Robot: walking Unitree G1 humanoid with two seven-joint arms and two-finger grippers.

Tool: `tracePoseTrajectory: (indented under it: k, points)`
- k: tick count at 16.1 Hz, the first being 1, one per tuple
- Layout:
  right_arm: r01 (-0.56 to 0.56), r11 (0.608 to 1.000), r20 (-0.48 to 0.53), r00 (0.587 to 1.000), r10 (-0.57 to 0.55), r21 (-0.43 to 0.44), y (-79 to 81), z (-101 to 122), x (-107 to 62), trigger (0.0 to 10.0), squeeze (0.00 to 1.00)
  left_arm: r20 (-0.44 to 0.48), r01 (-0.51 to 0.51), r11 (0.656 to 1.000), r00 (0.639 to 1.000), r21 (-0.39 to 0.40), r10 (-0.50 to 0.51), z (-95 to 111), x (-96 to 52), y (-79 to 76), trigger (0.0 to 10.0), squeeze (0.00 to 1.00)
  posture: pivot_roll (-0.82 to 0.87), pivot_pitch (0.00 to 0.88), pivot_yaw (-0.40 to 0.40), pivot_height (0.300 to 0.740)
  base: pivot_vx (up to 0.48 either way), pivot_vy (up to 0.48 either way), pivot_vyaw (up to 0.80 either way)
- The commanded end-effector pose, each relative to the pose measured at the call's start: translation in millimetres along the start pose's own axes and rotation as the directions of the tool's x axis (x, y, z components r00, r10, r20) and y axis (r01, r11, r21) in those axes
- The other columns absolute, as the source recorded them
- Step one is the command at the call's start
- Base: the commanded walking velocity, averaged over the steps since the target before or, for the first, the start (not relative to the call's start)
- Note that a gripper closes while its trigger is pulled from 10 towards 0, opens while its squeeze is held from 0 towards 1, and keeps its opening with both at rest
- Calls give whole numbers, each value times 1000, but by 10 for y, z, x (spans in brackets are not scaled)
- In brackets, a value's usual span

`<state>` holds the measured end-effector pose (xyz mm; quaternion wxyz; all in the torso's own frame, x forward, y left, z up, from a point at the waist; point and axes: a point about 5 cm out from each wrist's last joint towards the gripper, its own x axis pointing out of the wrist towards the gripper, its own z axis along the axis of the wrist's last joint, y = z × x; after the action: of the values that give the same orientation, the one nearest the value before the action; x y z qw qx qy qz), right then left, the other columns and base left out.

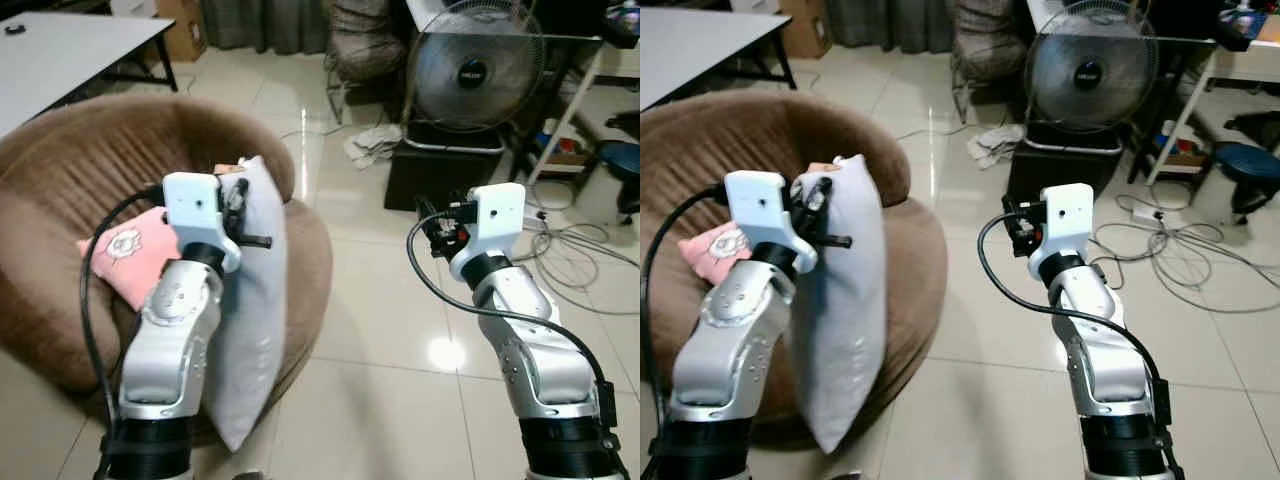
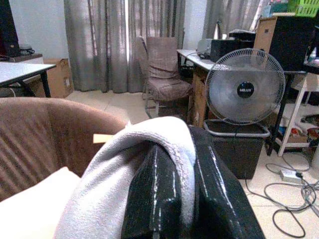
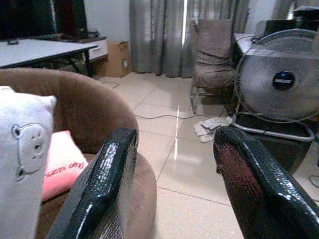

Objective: Move the pillow to the sofa from floor

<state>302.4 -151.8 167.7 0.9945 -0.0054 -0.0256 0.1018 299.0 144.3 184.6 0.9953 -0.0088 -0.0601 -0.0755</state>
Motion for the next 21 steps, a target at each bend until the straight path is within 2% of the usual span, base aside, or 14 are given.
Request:
tracePoseTrajectory:
  k: [1, 21]
  points:
    - [-5, 1000, -8, 1000, 5, -6, 17, -8, 16, 10000, 0, 62, -6, 1000, 998, 24, 4, 120, 24, 0, 10000, 0, 18, 0, 27, 740, 0, 0, 800]
    - [-15, 1000, -29, 999, 15, -6, 20, -67, 13, 10000, 0, 46, 1, 998, 999, 63, -4, 45, 12, -35, 10000, 0, 20, 0, 24, 740, 0, -380, 800]
